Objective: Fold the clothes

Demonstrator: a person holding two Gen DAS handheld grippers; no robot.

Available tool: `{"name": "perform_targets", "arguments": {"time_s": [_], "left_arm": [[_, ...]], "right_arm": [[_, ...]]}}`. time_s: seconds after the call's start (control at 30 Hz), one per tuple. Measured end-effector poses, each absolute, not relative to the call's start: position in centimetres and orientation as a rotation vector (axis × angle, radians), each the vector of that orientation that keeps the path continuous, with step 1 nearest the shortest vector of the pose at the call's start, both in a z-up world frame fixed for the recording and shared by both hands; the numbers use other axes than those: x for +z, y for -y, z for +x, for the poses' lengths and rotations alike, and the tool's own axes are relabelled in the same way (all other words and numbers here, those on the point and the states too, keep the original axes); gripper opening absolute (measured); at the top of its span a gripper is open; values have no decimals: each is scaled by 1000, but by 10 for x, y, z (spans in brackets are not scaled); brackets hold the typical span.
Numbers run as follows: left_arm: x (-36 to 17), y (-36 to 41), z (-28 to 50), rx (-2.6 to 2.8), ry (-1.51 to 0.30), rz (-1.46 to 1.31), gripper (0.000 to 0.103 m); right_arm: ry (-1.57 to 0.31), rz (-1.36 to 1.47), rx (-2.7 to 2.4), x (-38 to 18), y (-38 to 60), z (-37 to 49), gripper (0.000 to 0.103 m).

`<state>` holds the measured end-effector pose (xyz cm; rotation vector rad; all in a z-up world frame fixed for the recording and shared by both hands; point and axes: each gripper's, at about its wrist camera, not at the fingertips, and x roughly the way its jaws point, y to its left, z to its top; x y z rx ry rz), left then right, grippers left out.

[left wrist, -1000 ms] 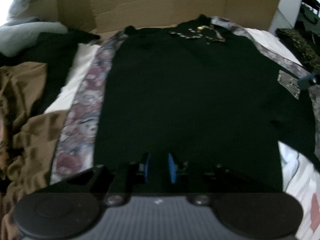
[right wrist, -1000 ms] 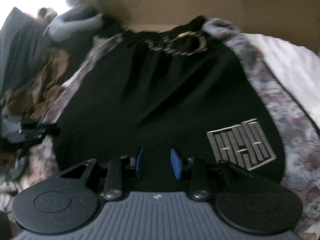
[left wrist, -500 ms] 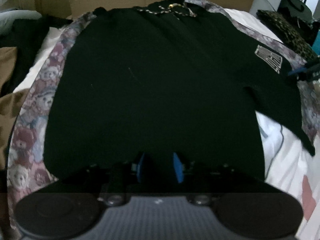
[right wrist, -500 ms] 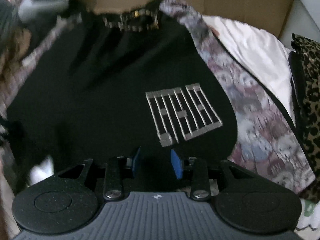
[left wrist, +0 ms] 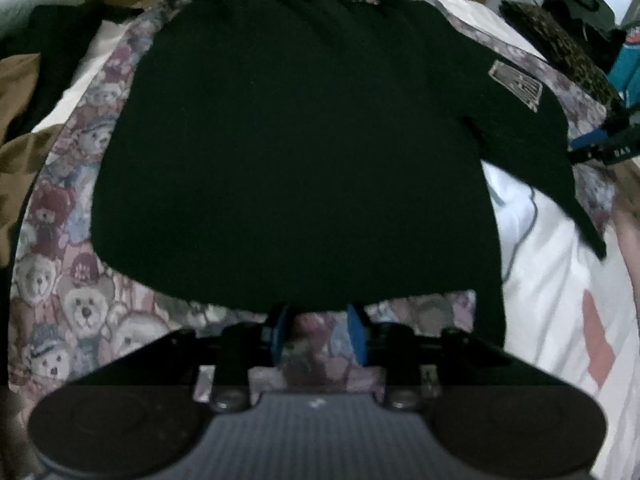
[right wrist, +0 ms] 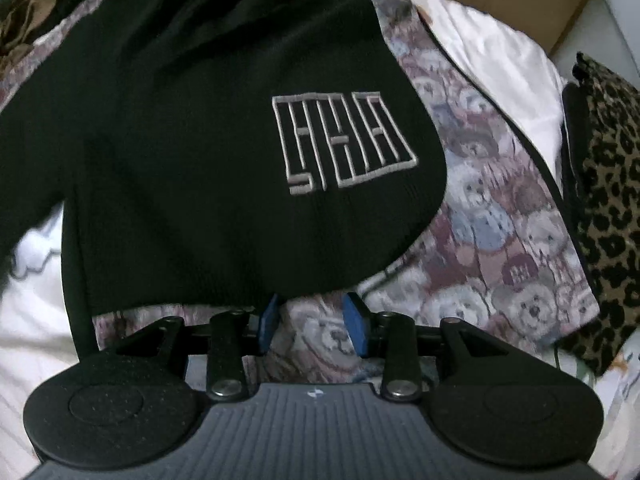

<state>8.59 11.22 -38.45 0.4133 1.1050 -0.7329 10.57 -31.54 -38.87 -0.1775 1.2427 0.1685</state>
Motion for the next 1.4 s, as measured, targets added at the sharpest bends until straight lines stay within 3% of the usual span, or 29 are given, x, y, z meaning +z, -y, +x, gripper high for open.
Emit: {"name": "perform_targets", "arguments": {"time_s": [0.17,0.5,0.9,0.97,1.03,1.13,1.4], "left_arm": [[-378,-116,86,-735,-1118,396,27],[-370,-112,97,-711,-1093,375,27],[-368,-114,104,-679,-1070,382,27],[-368,-113,105,-677,-1070,382,27],[-368,-113,106,-677,-1069,384,27],[-368,-112,106,-678,-1067,387,27],[-367,-114,112,-669,-1054,388,27]], "right_arm": [[-1265,-170,159,-376,322,106,41],[-1033,-289,-25,-355,372,149,41],[-1057,-360,-120,-376,418,153,41],[-1071,-342,-114,-380,422,153,36],[-1092,-325,-95,-385,426,152,14],[-1108,-317,-81,-390,431,152,1],[-1145,-312,-104,-389,436,149,0]]}}
